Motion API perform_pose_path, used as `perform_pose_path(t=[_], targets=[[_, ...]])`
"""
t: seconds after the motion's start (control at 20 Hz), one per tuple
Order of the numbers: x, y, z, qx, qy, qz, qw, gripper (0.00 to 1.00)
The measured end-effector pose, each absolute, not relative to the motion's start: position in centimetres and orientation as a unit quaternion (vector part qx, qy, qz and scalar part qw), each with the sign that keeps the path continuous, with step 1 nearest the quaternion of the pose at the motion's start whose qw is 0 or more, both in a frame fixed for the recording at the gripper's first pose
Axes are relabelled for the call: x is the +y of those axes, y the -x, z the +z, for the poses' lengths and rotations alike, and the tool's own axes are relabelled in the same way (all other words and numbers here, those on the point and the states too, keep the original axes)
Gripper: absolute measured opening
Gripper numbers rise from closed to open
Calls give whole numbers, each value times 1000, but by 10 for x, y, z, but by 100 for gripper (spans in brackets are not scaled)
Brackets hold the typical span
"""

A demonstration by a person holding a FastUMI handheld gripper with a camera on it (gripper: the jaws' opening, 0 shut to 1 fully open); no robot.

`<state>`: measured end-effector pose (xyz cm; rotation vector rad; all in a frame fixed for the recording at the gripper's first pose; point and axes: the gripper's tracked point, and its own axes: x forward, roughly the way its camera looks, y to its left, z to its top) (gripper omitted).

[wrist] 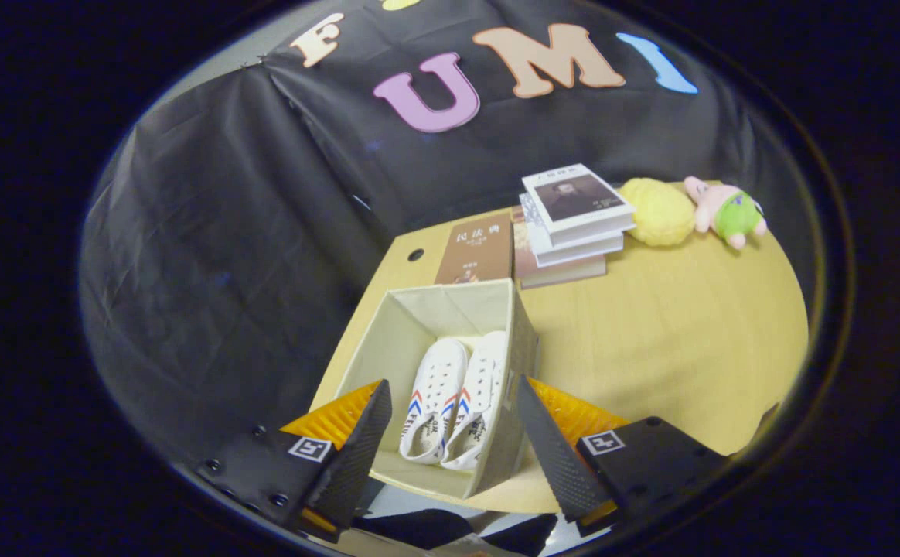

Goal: Open the storage box then place both shoes into the box .Put the left shoe in first, then the right shoe, with the right side of both shoes facing outward in a uniform manner.

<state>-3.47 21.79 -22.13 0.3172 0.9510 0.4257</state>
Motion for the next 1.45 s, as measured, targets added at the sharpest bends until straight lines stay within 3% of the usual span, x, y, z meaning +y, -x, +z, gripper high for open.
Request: perform_pose_path(t=[0.3, 0.8, 1.1, 1.45], targets=[[150, 13, -155, 341, -118, 191, 913, 100], [20, 6, -100, 206, -52, 100, 972, 100], [-29, 7, -81, 142, -19, 43, 989, 100], [-35, 10, -59, 94, -15, 42, 995, 100]])
